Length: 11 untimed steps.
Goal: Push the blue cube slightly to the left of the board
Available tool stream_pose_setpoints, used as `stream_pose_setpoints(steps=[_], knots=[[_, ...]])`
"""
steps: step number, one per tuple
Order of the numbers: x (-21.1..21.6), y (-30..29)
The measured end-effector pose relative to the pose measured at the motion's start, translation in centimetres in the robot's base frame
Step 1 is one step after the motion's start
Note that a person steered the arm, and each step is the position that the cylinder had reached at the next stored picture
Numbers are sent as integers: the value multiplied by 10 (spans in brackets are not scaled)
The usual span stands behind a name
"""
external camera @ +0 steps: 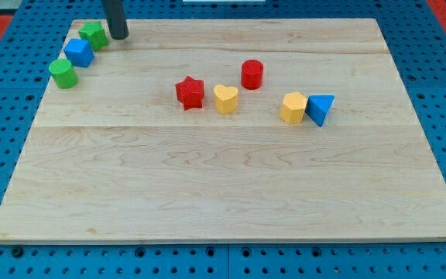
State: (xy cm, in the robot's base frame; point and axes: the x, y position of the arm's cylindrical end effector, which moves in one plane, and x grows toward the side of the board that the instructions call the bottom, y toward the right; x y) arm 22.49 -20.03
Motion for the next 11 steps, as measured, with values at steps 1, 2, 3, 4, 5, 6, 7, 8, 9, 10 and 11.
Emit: stream_pose_setpoints(steps=[1, 2, 3, 4, 5, 6, 7, 8, 9, 10, 11], knots=[[-6, -29], [-7, -25], [-7, 59], [4, 162], [33, 234], [33, 155], [33, 85], [37, 26], [41, -5], [61, -18], [72, -12]])
